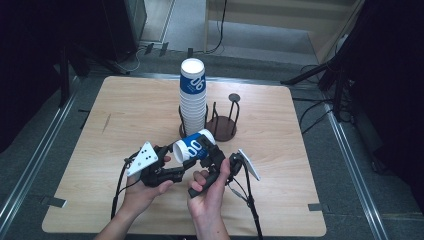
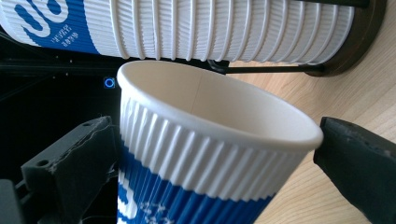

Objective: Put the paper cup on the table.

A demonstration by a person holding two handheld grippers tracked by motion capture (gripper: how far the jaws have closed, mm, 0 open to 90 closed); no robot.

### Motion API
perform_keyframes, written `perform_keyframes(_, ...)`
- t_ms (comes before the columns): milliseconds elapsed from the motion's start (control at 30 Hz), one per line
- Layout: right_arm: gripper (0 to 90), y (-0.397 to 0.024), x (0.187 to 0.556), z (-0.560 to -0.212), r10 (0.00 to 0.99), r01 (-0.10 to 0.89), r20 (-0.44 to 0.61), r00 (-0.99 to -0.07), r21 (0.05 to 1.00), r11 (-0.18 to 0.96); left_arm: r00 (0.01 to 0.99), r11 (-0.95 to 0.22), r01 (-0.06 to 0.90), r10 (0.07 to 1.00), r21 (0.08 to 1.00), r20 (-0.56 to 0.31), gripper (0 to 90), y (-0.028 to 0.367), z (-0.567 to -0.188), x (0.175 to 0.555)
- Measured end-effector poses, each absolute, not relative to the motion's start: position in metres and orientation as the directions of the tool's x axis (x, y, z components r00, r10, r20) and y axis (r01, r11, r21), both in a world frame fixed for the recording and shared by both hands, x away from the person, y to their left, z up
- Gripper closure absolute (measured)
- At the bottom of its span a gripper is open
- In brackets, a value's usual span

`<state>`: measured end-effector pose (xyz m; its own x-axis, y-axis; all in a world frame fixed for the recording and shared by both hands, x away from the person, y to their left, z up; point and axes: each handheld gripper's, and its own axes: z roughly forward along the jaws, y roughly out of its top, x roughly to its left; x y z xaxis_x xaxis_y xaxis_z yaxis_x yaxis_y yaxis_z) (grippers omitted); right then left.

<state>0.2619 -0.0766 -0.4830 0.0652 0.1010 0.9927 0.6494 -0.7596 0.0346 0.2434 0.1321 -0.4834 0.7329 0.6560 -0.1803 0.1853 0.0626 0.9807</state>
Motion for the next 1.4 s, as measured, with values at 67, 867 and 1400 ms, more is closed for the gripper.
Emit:
perform_keyframes(67,0.0,-0.0771,0.2632,-0.4830,0.098,0.651,0.993,0.061,0.034,-0.758,0.735,0.063,0.185,0.654,0.981,-0.180,28.5,0.1315,-0.4833,0.2431)
perform_keyframes(867,6.4,-0.0764,0.2704,-0.4835,0.059,0.682,0.997,0.055,0.006,-0.732,0.745,0.059,0.172,0.645,0.983,-0.169,28.5,0.1304,-0.4827,0.2420)
perform_keyframes(1400,17.7,-0.0764,0.2700,-0.4853,0.015,0.684,0.999,0.045,-0.020,-0.729,0.754,0.079,0.161,0.633,0.984,-0.174,13.4,0.1322,-0.4823,0.2383)
